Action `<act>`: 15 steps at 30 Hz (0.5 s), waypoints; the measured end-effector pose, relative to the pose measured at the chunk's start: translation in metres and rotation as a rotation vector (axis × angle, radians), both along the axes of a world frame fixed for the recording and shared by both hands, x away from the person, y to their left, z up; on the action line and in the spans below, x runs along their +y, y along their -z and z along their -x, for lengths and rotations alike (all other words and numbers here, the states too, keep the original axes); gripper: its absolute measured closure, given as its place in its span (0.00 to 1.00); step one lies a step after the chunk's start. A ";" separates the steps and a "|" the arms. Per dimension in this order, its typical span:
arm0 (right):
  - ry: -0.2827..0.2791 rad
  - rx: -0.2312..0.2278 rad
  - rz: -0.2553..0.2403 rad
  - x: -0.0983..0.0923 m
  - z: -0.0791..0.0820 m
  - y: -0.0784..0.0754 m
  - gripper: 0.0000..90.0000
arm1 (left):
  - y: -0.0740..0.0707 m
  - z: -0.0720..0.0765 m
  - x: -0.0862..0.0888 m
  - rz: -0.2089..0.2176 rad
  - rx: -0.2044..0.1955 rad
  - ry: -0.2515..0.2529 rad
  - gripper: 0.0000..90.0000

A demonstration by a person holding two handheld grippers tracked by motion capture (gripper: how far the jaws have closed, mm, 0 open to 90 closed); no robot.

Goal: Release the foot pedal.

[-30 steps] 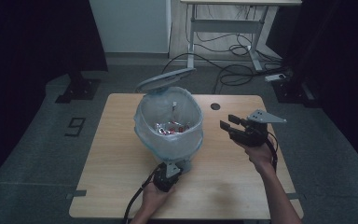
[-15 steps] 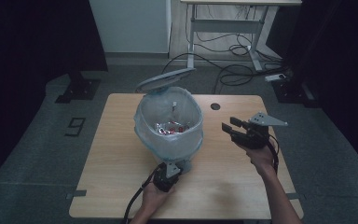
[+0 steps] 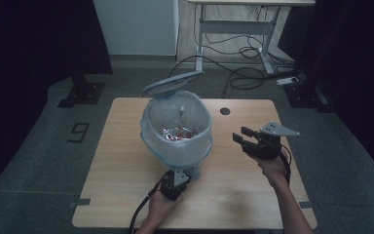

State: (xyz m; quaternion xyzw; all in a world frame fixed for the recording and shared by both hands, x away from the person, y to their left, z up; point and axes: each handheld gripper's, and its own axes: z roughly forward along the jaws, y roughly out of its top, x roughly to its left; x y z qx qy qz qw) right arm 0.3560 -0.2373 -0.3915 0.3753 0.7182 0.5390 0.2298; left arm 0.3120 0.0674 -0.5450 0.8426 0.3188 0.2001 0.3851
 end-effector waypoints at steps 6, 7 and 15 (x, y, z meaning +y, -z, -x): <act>-0.002 0.010 -0.004 -0.002 0.003 0.009 0.58 | 0.000 0.001 -0.001 -0.008 -0.007 0.000 1.00; -0.002 0.012 -0.006 -0.003 0.004 0.011 0.58 | 0.000 0.001 -0.001 -0.008 -0.007 0.000 1.00; 0.000 0.028 -0.015 -0.009 0.008 0.027 0.59 | -0.003 0.000 0.001 0.012 -0.005 -0.020 0.92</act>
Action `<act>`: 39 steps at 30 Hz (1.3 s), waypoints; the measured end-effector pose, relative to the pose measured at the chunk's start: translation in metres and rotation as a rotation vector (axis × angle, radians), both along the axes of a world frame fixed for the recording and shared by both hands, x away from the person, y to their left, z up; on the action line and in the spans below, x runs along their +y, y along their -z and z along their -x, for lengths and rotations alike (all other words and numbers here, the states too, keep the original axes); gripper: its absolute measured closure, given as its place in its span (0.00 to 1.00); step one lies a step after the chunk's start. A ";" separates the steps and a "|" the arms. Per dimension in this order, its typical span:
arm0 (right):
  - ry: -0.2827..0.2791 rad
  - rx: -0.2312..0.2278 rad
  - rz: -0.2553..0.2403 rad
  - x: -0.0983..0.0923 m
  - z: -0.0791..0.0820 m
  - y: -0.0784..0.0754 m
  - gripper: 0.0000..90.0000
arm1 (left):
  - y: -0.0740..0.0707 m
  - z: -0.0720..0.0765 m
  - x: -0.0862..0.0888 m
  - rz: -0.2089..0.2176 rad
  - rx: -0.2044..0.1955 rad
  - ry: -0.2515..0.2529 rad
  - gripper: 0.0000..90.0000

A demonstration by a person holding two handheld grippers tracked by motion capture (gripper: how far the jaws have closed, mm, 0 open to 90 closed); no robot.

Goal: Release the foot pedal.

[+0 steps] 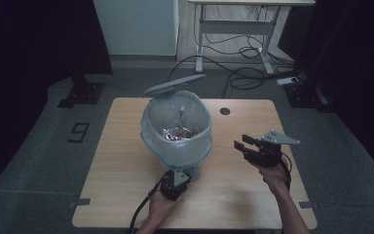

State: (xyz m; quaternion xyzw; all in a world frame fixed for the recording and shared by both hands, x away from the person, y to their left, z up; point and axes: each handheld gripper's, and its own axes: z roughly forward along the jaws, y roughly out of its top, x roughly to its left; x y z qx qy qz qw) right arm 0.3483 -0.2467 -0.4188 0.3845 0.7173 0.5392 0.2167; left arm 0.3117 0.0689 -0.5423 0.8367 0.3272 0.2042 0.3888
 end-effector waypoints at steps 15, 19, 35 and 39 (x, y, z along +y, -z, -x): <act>0.006 0.018 -0.016 -0.017 0.014 0.024 0.59 | -0.013 0.006 0.014 0.044 0.013 0.008 0.58; 0.011 0.027 -0.016 -0.022 0.017 0.031 0.59 | -0.015 0.009 0.014 0.041 0.013 0.029 0.54; 0.034 0.094 0.005 -0.040 0.026 0.068 0.58 | -0.016 0.016 0.019 0.031 0.023 0.049 0.52; 0.043 0.116 0.011 -0.044 0.027 0.080 0.58 | -0.014 0.015 0.018 0.023 0.032 0.050 0.51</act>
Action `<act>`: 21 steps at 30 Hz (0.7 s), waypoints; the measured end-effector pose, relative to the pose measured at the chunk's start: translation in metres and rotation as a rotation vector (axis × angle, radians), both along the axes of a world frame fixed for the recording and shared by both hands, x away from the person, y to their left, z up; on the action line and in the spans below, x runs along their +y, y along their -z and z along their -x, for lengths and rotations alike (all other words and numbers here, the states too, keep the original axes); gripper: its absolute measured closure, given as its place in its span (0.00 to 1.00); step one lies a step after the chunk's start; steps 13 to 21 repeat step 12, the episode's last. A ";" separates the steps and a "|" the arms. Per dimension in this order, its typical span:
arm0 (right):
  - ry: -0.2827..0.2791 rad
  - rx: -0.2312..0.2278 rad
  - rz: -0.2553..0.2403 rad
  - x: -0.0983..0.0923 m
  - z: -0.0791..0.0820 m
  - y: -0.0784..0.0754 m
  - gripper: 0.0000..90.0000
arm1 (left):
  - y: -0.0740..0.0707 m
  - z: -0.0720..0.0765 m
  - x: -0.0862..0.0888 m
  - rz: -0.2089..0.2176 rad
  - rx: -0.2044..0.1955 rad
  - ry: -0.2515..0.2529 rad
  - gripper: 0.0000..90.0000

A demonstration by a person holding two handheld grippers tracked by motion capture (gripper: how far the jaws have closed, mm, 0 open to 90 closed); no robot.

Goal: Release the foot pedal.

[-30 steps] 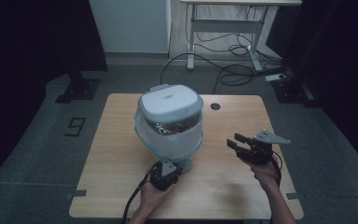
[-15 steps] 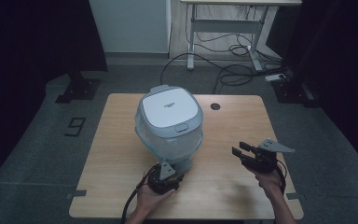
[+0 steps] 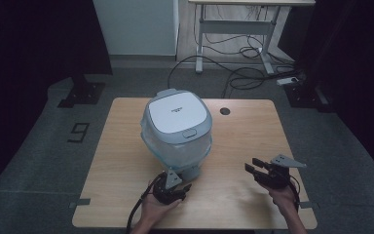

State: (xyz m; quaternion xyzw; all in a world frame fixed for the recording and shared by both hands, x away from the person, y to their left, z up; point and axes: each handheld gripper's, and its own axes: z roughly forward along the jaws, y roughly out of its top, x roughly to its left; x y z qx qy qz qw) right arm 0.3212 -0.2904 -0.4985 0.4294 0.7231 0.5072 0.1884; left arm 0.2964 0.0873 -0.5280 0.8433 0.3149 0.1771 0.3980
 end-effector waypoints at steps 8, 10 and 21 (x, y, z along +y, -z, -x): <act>0.006 0.013 -0.003 -0.004 0.002 0.010 0.57 | 0.001 0.000 -0.001 0.001 0.004 0.011 0.51; 0.008 0.015 -0.005 -0.005 0.002 0.012 0.57 | 0.001 0.001 -0.002 0.000 0.004 0.012 0.51; 0.008 0.017 -0.003 -0.005 0.002 0.013 0.56 | 0.001 0.000 -0.002 0.004 0.006 0.012 0.51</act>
